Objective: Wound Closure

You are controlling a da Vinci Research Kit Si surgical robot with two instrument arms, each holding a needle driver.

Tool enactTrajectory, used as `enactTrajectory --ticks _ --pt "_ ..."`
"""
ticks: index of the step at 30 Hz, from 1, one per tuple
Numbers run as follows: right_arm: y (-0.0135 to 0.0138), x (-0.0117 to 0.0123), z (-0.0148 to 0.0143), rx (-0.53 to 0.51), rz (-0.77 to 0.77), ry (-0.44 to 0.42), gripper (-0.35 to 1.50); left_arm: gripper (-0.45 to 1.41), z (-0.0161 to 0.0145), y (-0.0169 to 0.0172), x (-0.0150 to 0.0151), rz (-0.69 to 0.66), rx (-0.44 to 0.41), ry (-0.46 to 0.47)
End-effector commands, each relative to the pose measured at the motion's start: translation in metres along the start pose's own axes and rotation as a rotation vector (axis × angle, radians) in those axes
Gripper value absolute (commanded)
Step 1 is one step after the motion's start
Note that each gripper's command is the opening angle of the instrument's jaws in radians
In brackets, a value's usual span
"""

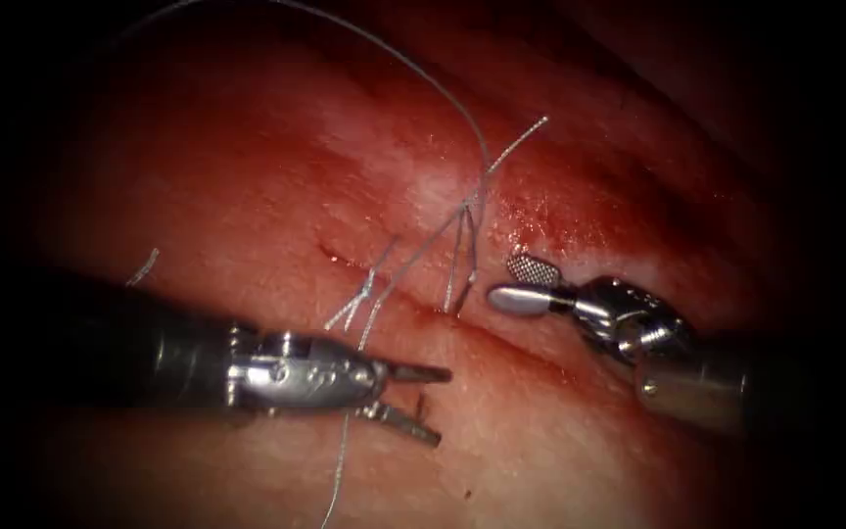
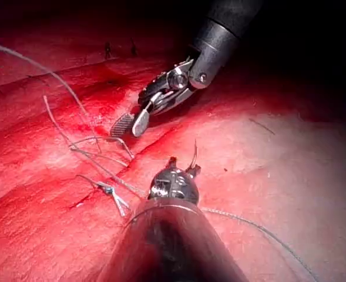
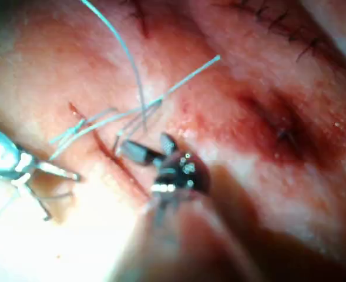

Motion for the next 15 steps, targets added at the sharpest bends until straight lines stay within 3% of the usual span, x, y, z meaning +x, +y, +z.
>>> enactTrajectory --ticks 1,8,11,15 --pt "0.0001 -0.0006 0.0007 0.003 0.001 -0.002 0.76 -0.45 0.0007 0.0003 -0.0004 -0.039 0.004 -0.003" --pt "0.0 -0.0007 0.0006 0.003 0.001 -0.002 0.69 -0.45 0.0001 0.0008 -0.0006 -0.292 -0.031 0.011" --pt "0.0 -0.0008 0.0006 0.003 0.0 -0.002 0.64 -0.45 -0.0007 0.0011 0.0002 -0.503 -0.086 0.05" --pt "0.0 -0.0009 0.0006 0.003 0.0 -0.002 0.61 -0.45 -0.0013 0.0015 0.0014 -0.583 -0.115 0.082"
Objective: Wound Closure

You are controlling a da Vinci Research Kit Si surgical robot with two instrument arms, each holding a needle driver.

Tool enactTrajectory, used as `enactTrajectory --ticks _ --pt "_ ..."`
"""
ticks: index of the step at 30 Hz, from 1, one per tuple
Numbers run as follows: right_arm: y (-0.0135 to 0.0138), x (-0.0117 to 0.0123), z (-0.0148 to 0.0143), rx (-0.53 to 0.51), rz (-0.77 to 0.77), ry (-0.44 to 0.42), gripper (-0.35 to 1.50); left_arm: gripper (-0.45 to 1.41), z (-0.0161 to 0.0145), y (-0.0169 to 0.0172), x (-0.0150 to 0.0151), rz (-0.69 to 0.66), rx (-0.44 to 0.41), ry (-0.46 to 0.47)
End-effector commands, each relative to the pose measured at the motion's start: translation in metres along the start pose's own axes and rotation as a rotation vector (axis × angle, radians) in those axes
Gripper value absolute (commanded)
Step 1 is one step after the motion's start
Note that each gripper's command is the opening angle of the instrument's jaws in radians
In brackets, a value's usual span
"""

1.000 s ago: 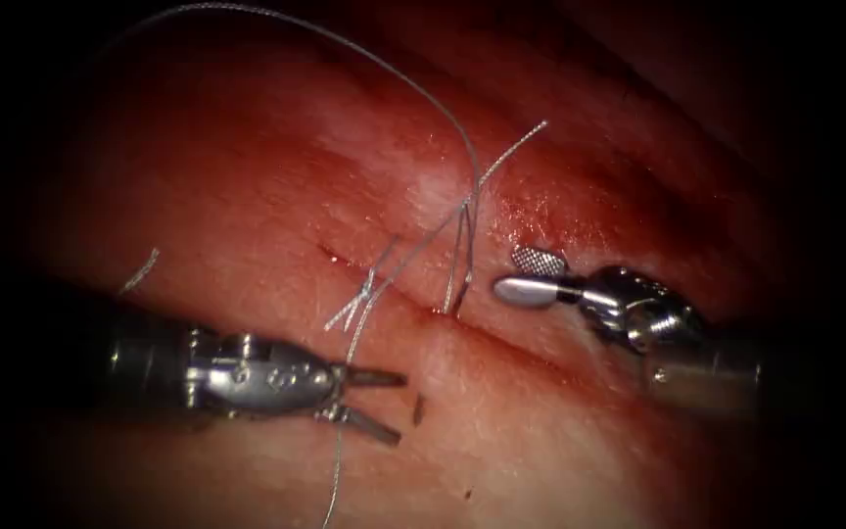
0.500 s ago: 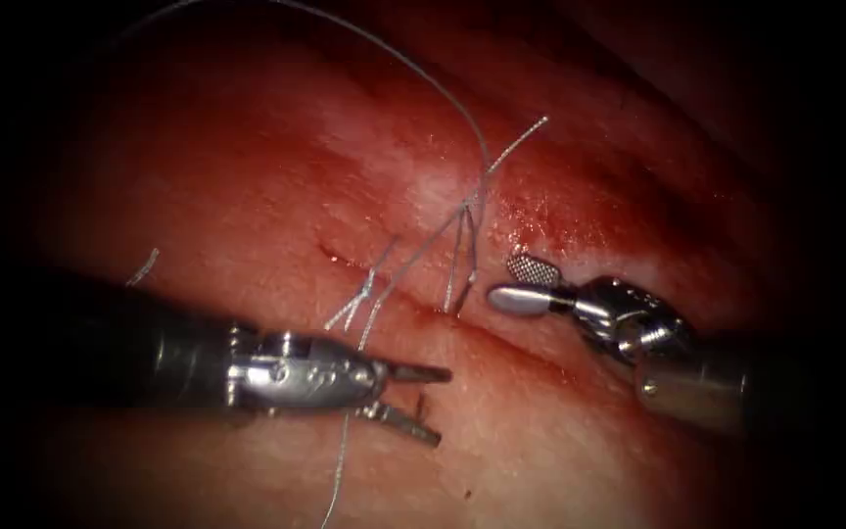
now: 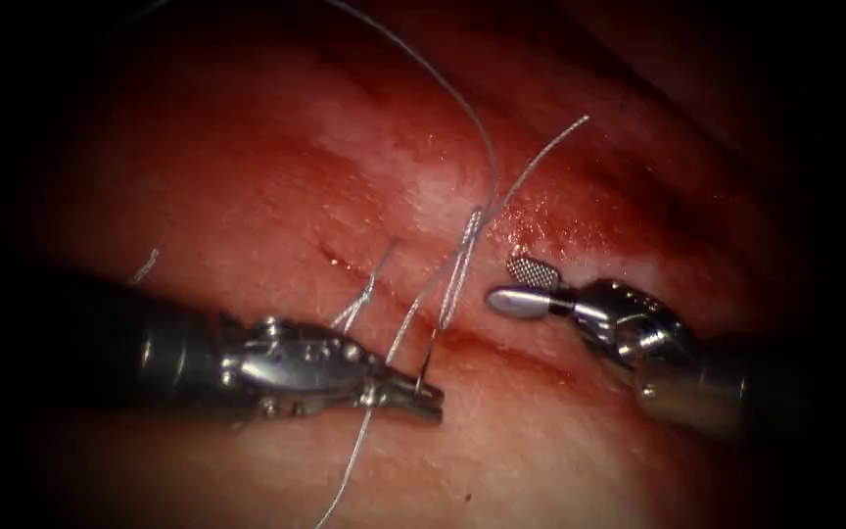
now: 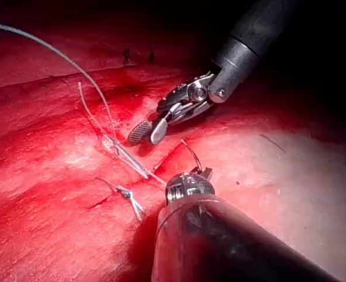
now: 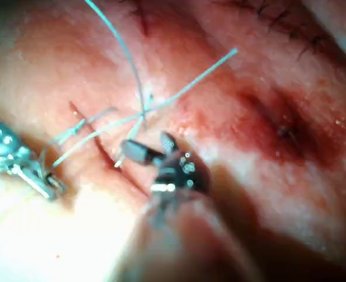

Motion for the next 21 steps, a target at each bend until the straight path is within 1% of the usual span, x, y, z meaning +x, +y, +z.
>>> enactTrajectory --ticks 1,6,11,14,18,19,21 --pt "0.0001 -0.0007 0.0007 0.002 0.0 -0.001 0.61 -0.45 0.0005 0.0003 0.0002 -0.031 -0.018 0.015" --pt "0.0001 -0.001 0.0007 0.002 -0.001 -0.001 0.57 -0.45 -0.0003 0.0031 0.0024 -0.106 -0.071 0.03" --pt "-0.0001 -0.0013 0.0006 0.003 -0.007 -0.001 0.52 -0.45 -0.0012 0.0065 0.0043 -0.142 -0.11 0.035" --pt "-0.0001 -0.0013 0.0006 0.003 0.005 -0.002 0.51 -0.45 -0.0017 0.0085 0.0048 -0.141 -0.15 0.04" --pt "-0.0001 -0.0013 0.0005 0.004 0.005 -0.002 0.49 -0.45 -0.0023 0.0106 0.0058 -0.142 -0.176 0.044" --pt "-0.0001 -0.0013 0.0004 0.004 0.005 -0.003 0.49 -0.45 -0.0025 0.011 0.0061 -0.125 -0.184 0.046" --pt "-0.0002 -0.0014 0.0002 0.005 0.005 -0.004 0.49 -0.45 -0.0029 0.0116 0.0068 -0.03 -0.163 0.07"
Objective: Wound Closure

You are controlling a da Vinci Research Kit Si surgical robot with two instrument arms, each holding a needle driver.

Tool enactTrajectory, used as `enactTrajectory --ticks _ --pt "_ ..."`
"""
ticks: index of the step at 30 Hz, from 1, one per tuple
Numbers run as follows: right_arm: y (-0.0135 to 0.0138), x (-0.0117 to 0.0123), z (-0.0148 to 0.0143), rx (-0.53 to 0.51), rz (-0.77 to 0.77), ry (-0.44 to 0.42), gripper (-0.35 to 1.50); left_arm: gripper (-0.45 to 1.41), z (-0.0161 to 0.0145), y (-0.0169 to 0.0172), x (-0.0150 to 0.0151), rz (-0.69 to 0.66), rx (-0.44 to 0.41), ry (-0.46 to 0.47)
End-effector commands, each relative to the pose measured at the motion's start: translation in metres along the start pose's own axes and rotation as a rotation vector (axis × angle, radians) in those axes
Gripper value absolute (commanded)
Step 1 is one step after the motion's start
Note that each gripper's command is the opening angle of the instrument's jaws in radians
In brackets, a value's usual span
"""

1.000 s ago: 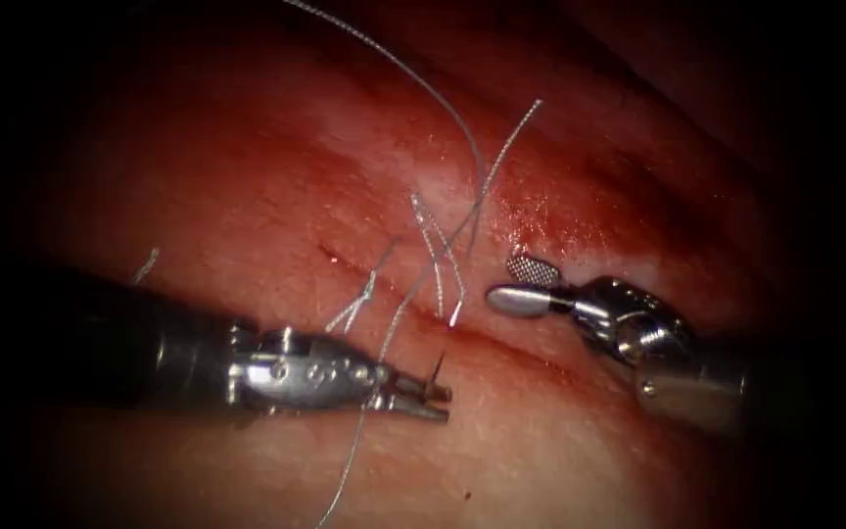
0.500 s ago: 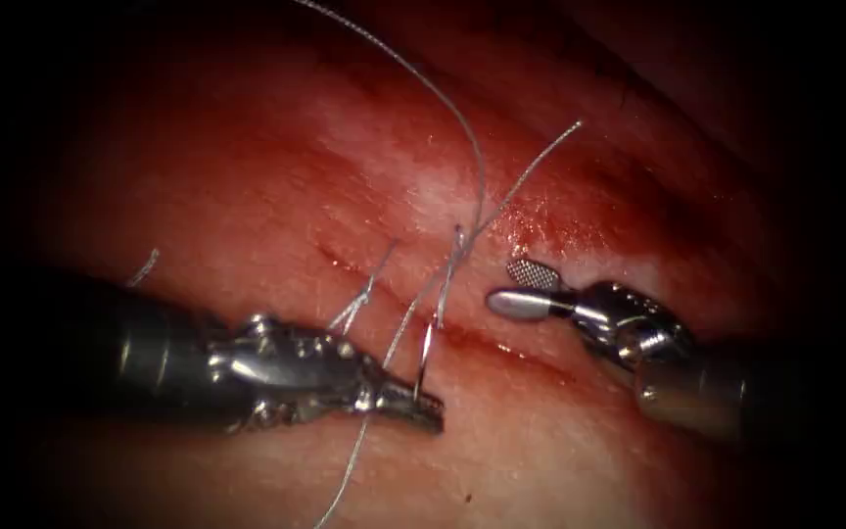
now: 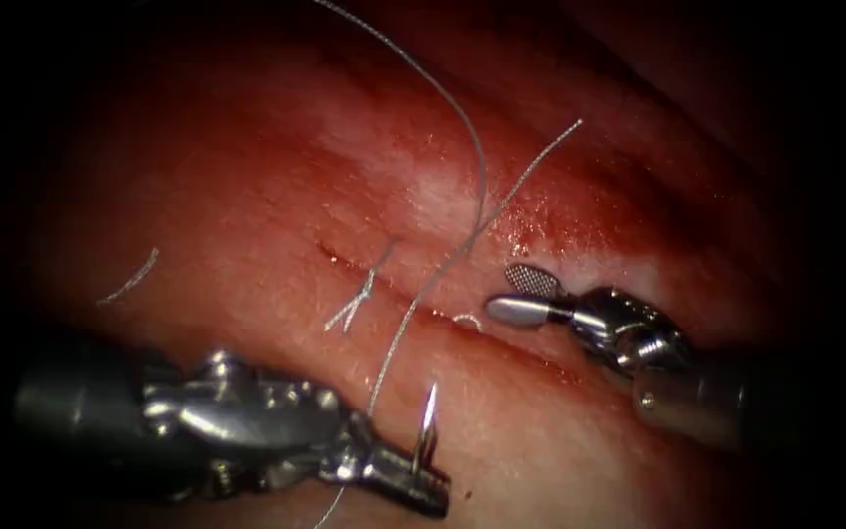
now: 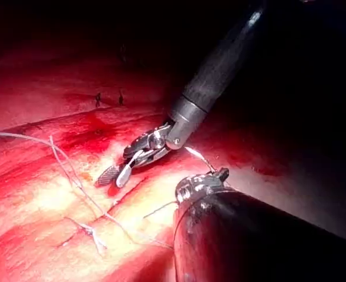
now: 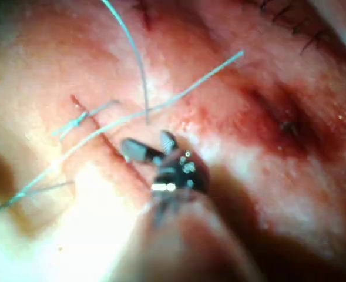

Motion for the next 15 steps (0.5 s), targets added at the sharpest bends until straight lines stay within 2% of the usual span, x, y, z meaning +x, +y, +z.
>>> enactTrajectory --ticks 1,5,7,8,9,10,13,15 --pt "0.0 -0.0008 0.0005 0.004 0.002 -0.003 0.49 -0.45 0.0005 -0.0001 0.0 0.068 0.013 0.006" --pt "-0.0001 -0.0007 -0.0003 0.009 0.003 -0.008 0.47 -0.45 -0.0002 0.0013 0.0009 0.284 0.042 0.021" --pt "-0.0004 -0.0006 -0.0009 0.013 0.006 -0.013 0.26 -0.45 -0.0005 0.0018 0.001 0.358 0.067 0.026" --pt "-0.0006 -0.0005 -0.0012 0.012 0.002 -0.013 0.26 -0.45 -0.0007 0.0021 0.0011 0.386 0.085 0.029" --pt "-0.001 -0.0002 -0.0015 0.018 -0.029 -0.017 0.49 -0.45 -0.001 0.0024 0.0011 0.429 0.105 0.031" --pt "-0.0013 0.0 -0.0017 0.023 -0.054 -0.021 0.59 -0.45 -0.0012 0.0026 0.0012 0.461 0.12 0.032" --pt "-0.0028 0.0006 -0.0026 0.032 -0.187 -0.021 0.41 -0.45 -0.0021 0.0031 0.0015 0.583 0.152 0.028" --pt "-0.0038 0.0008 -0.0027 0.035 -0.274 -0.018 0.51 -0.45 -0.0029 0.0034 0.002 0.659 0.171 0.024"
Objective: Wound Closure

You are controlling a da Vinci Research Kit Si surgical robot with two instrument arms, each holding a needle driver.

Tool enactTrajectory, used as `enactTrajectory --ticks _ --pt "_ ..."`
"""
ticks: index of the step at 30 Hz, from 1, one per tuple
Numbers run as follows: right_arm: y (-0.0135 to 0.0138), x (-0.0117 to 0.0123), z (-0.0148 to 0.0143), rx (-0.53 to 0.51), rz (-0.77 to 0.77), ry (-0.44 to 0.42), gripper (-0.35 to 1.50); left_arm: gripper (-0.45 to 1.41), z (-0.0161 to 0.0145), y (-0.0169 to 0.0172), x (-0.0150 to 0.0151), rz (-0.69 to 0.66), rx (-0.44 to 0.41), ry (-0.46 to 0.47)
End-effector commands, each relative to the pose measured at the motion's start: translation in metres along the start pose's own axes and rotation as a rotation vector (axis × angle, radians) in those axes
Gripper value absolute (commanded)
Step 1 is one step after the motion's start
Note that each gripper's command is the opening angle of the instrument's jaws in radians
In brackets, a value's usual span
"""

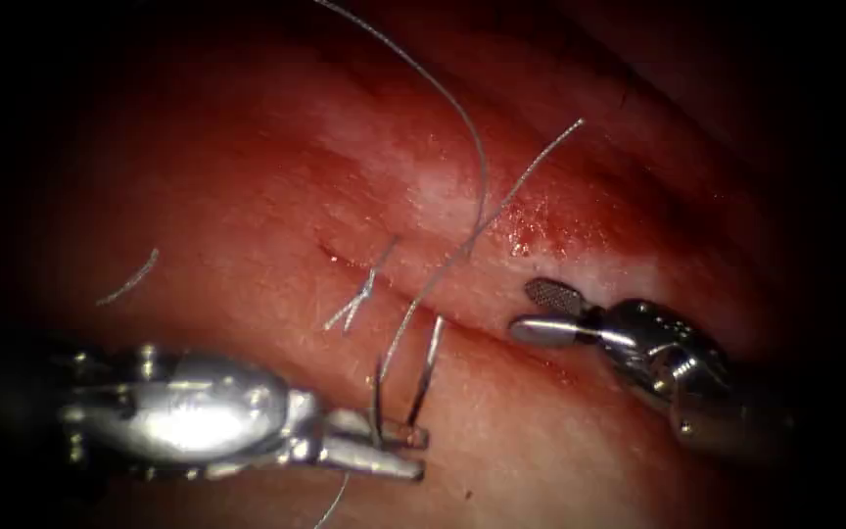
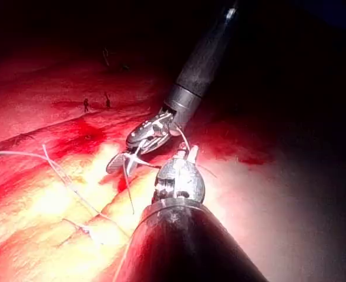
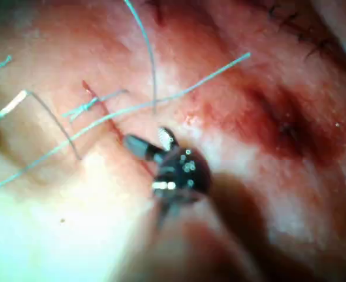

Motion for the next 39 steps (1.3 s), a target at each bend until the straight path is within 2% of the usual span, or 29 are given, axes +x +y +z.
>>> enactTrajectory --ticks 1,2,4,10,13,16,17,25,28,29,31,33,39 --pt "-0.001 -0.0005 0.0006 0.035 -0.047 -0.013 0.52 -0.45 0.0003 -0.0001 -0.0001 0.027 0.005 -0.001" --pt "-0.0014 -0.0005 0.0007 0.076 -0.076 -0.027 0.46 -0.45 0.0 -0.0002 0.0001 0.046 0.012 0.001" --pt "-0.0022 -0.0008 0.0009 0.147 -0.112 -0.05 0.2 -0.45 -0.0007 -0.0002 0.0007 0.087 0.025 0.006" --pt "-0.0047 -0.0013 0.0028 0.169 -0.131 -0.06 0.67 -0.45 -0.0023 0.0004 0.0021 0.141 0.063 0.002" --pt "-0.0063 -0.0016 0.0039 0.171 -0.168 -0.086 0.71 -0.45 -0.003 0.0009 0.0028 0.147 0.073 0.001" --pt "-0.0074 -0.0021 0.0049 0.182 -0.18 -0.119 0.56 -0.45 -0.0036 0.0013 0.0033 0.15 0.082 0.003" --pt "-0.0077 -0.0023 0.0053 0.198 -0.183 -0.127 0.37 -0.45 -0.0037 0.0014 0.0035 0.147 0.084 0.002" --pt "-0.0073 -0.0043 0.0074 0.18 -0.223 -0.167 0.24 -0.45 -0.0042 0.0023 0.0045 0.148 0.094 0.002" --pt "-0.007 -0.0051 0.0079 0.166 -0.246 -0.187 0.1 -0.45 -0.0042 0.0026 0.0048 0.15 0.097 0.004" --pt "-0.0068 -0.0052 0.0079 0.161 -0.261 -0.193 0.0 -0.45 -0.0043 0.0028 0.005 0.149 0.098 0.003" --pt "-0.0066 -0.0052 0.0078 0.138 -0.27 -0.196 -0.07 -0.45 -0.0043 0.0029 0.0052 0.148 0.098 0.003" --pt "-0.0064 -0.0049 0.0074 0.124 -0.299 -0.187 -0.35 -0.45 -0.0044 0.0031 0.0054 0.146 0.098 0.003" --pt "-0.0071 -0.0042 0.0053 0.094 -0.326 -0.171 -0.35 -0.45 -0.0051 0.0033 0.0052 0.146 0.096 0.006"
